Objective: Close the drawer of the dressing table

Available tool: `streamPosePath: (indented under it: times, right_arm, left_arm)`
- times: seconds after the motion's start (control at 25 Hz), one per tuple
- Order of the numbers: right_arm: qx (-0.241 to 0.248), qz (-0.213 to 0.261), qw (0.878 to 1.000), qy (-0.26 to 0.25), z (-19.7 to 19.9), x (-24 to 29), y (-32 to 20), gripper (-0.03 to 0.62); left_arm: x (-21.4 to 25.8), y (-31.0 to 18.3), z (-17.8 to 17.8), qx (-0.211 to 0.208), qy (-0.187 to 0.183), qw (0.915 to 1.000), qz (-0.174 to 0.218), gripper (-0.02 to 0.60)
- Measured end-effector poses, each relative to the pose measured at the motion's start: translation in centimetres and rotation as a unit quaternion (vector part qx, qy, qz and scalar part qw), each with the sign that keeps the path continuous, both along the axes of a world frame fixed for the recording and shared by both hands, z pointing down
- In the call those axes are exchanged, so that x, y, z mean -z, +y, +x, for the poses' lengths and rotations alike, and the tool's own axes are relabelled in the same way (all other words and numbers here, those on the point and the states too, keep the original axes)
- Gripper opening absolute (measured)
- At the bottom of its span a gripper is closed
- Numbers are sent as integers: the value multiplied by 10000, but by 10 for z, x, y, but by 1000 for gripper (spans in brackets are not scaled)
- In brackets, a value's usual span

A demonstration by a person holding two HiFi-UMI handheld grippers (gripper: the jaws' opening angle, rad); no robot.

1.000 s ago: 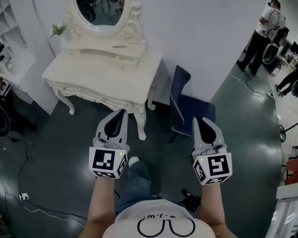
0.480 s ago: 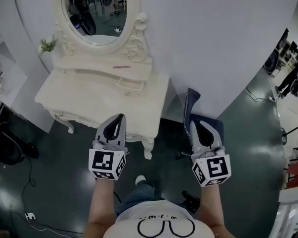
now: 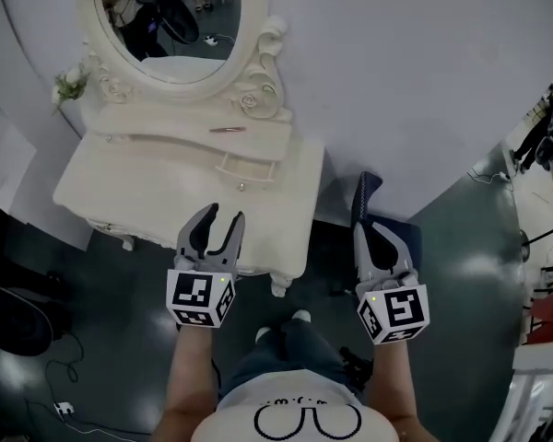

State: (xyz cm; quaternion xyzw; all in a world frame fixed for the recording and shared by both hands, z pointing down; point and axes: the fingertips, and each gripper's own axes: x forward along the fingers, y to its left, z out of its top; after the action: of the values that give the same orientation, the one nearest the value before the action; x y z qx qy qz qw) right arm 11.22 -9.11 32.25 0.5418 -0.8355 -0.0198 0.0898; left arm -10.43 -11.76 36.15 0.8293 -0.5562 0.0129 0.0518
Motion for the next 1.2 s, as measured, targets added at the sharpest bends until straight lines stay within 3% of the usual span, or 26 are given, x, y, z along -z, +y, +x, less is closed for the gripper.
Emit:
streamPosePath:
  times: [0.24,0.44,0.68,1.2]
  right_arm:
    - [60,-193,9998,-36,-1,-20,-40,5]
    - [163,-502,9986,35,1,-54,-84,5]
    - [359,-846,9958,21,8,-83,-138,5]
    - [698,-1659,9836,-137,12,-151,-190,5]
  left_arm:
    - [-30,-30,-5,55,-108,9995,-280,179]
    - [-53,-61,-1,-30,269,9984,-495,179]
    - [-96,-99,7,33,54,9955,-944,178]
    - [-199,-145,12,355,-450,9709,-2327,178]
